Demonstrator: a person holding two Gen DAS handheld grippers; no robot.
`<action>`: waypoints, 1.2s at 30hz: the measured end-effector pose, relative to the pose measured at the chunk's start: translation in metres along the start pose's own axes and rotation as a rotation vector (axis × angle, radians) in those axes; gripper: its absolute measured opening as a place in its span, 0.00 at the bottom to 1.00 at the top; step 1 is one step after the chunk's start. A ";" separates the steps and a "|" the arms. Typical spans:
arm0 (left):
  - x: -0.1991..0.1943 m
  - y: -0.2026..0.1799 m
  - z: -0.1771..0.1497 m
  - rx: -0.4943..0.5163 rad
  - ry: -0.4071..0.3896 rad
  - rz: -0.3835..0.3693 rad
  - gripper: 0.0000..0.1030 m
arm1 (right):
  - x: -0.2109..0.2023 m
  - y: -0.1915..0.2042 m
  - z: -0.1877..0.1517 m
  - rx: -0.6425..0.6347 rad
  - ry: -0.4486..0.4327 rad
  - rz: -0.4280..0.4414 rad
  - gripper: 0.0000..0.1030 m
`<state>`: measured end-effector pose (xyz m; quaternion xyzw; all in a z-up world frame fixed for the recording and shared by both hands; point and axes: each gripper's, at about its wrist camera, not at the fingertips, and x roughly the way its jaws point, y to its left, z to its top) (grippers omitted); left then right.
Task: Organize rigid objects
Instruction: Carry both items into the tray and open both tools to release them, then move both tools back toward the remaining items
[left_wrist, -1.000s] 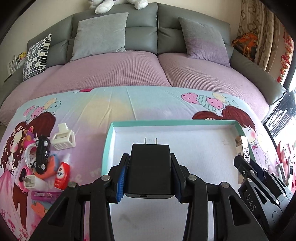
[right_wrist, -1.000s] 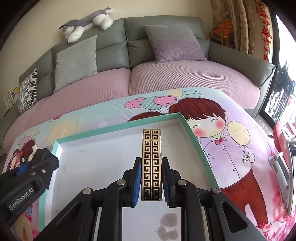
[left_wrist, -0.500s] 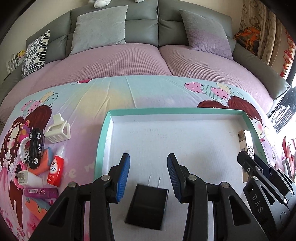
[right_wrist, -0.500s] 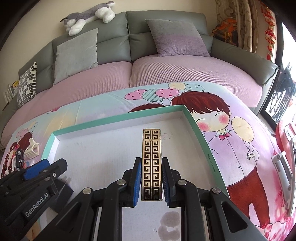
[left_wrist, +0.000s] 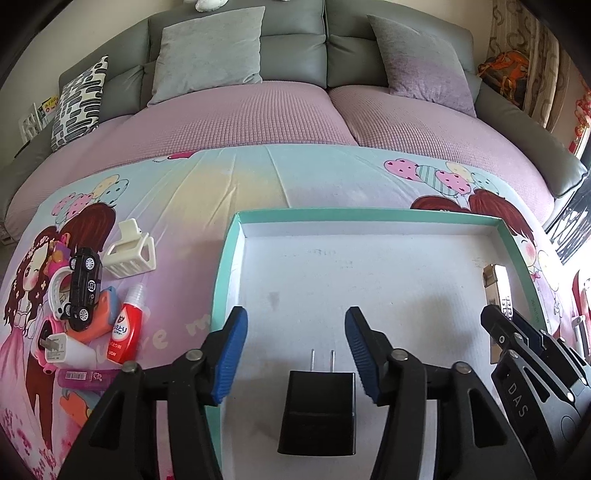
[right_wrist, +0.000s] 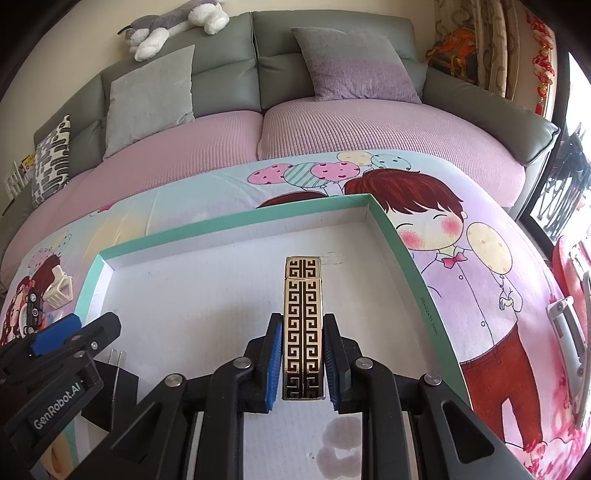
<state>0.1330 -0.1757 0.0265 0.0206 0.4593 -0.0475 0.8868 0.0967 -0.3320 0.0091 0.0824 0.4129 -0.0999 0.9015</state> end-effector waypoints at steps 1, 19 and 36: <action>0.000 0.001 0.000 -0.002 0.001 0.004 0.57 | 0.000 0.000 0.000 -0.002 0.001 -0.003 0.22; -0.017 0.019 0.006 -0.053 -0.042 0.053 0.82 | -0.008 0.000 0.002 0.000 -0.024 -0.021 0.59; -0.027 0.044 0.006 -0.129 -0.118 0.099 0.98 | -0.012 -0.005 0.003 0.041 -0.067 0.006 1.00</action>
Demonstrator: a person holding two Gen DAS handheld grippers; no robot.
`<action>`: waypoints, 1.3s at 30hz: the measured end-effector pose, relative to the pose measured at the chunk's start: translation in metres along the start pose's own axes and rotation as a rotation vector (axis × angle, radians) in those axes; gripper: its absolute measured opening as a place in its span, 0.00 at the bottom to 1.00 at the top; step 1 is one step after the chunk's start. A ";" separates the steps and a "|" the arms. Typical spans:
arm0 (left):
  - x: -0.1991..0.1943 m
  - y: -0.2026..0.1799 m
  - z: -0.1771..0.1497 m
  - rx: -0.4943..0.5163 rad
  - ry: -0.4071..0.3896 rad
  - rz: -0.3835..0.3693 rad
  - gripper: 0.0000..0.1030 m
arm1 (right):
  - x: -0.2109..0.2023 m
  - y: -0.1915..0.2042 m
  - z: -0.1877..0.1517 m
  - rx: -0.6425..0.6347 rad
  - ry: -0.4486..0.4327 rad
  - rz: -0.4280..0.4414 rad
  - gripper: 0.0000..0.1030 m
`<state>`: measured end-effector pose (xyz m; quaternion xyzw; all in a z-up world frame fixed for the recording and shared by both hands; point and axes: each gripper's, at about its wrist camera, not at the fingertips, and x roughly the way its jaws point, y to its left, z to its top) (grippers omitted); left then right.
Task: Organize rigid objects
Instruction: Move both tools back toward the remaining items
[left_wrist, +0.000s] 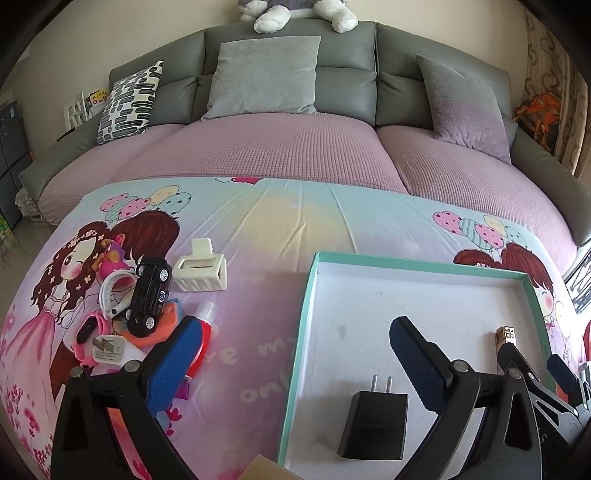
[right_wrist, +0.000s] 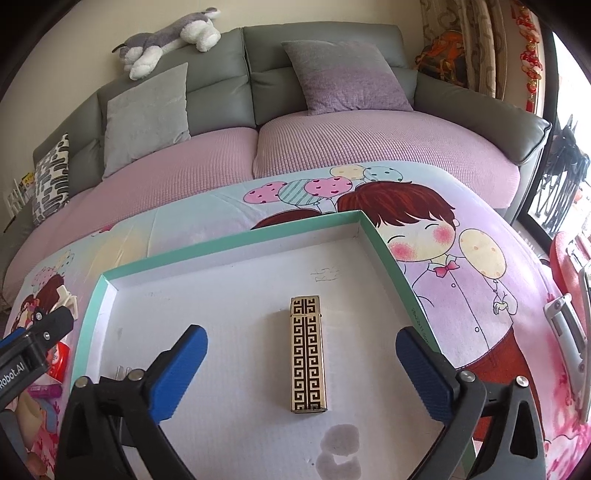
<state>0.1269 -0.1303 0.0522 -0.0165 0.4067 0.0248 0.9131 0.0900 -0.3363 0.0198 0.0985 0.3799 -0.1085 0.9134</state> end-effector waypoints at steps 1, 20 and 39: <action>0.000 0.001 0.000 -0.006 -0.001 -0.007 0.98 | 0.000 0.000 0.000 0.000 0.000 -0.001 1.00; -0.025 0.057 -0.006 -0.108 -0.091 -0.019 0.99 | -0.019 0.029 0.005 -0.022 -0.052 0.089 1.00; -0.043 0.173 -0.027 -0.323 -0.112 0.129 0.99 | -0.039 0.135 -0.015 -0.168 -0.048 0.400 1.00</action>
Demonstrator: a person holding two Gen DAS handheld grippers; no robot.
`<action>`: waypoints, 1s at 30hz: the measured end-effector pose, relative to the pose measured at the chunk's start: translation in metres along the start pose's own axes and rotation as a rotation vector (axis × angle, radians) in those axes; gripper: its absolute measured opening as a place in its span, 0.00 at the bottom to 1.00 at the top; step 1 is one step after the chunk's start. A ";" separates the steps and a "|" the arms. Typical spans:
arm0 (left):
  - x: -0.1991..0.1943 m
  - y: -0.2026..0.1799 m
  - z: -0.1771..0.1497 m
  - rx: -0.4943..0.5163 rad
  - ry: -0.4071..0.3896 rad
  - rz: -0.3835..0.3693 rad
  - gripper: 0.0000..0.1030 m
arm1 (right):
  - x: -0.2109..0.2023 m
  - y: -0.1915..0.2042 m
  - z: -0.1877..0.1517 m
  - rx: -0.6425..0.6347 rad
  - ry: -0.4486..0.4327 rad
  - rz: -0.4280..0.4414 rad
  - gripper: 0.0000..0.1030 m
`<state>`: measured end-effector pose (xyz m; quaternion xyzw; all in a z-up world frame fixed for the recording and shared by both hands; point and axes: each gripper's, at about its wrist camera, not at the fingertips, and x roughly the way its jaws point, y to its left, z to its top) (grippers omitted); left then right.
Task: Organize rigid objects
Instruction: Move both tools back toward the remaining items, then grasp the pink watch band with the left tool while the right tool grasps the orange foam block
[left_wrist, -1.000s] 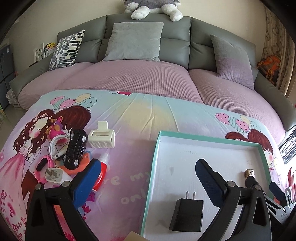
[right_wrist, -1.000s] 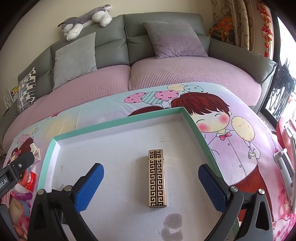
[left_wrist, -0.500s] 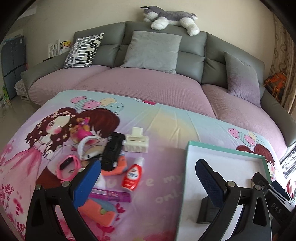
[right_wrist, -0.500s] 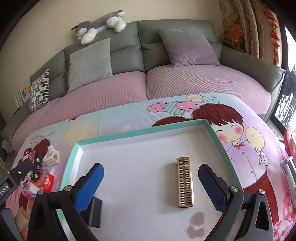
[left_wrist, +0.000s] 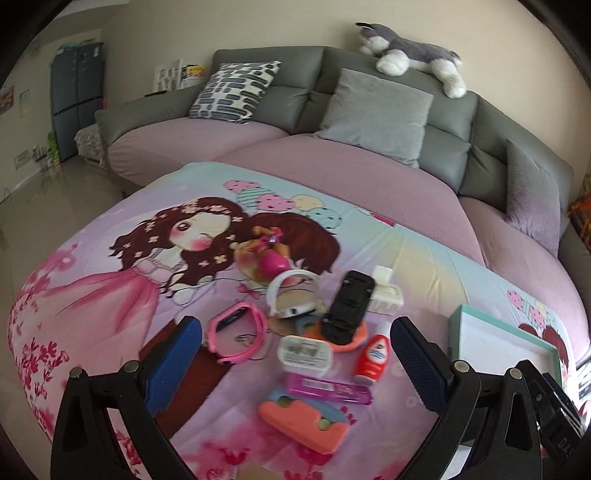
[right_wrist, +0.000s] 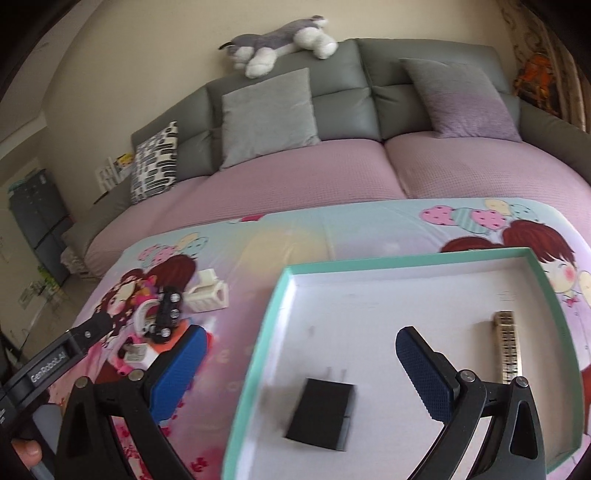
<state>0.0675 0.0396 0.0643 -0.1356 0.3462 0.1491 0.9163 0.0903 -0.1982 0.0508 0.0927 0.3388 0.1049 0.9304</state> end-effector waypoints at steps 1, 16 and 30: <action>0.001 0.007 0.001 -0.016 0.003 0.004 0.99 | 0.002 0.006 -0.001 -0.010 0.004 0.007 1.00; 0.030 0.070 -0.014 -0.032 0.156 0.171 0.99 | 0.042 0.104 -0.043 -0.183 0.186 0.167 1.00; 0.046 0.118 -0.024 -0.142 0.236 0.222 0.99 | 0.076 0.151 -0.078 -0.193 0.270 0.079 1.00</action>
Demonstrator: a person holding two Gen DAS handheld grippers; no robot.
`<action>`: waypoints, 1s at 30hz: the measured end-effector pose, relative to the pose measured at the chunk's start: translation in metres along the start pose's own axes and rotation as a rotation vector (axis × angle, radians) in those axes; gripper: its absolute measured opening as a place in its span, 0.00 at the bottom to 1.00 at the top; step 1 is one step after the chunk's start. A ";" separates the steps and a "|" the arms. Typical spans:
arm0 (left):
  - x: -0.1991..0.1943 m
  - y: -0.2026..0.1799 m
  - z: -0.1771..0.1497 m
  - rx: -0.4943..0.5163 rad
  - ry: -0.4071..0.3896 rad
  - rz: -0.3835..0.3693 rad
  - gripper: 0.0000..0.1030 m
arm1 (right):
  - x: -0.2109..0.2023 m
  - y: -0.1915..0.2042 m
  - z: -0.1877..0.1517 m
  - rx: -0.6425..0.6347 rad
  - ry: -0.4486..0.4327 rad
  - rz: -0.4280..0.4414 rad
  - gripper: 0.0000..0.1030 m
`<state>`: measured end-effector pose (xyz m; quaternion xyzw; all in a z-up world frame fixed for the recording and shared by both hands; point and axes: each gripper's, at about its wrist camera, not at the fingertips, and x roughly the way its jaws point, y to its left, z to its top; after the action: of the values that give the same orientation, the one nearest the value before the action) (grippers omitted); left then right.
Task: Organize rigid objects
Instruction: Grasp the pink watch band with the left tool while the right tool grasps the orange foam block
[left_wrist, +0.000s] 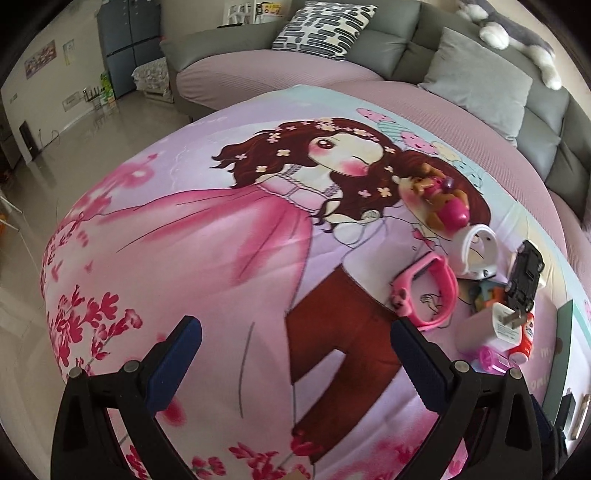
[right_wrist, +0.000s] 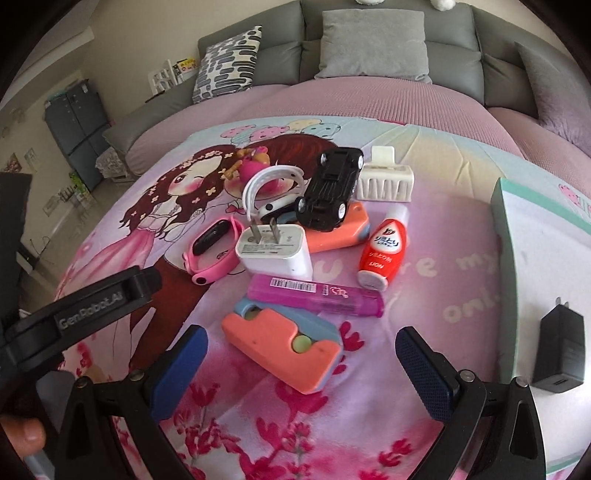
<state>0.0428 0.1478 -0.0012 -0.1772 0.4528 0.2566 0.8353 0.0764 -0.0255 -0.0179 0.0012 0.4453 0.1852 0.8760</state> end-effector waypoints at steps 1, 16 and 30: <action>0.000 0.002 0.000 -0.002 0.000 0.002 0.99 | 0.001 0.002 0.001 0.005 -0.002 -0.013 1.00; 0.012 0.016 0.004 -0.006 0.011 0.001 0.99 | 0.020 0.011 0.000 0.017 -0.002 -0.127 0.96; 0.013 -0.030 0.014 0.133 -0.007 -0.067 0.99 | -0.003 -0.009 -0.020 -0.003 0.042 -0.151 0.75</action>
<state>0.0755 0.1348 -0.0024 -0.1358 0.4598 0.1983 0.8549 0.0614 -0.0378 -0.0291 -0.0373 0.4621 0.1192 0.8780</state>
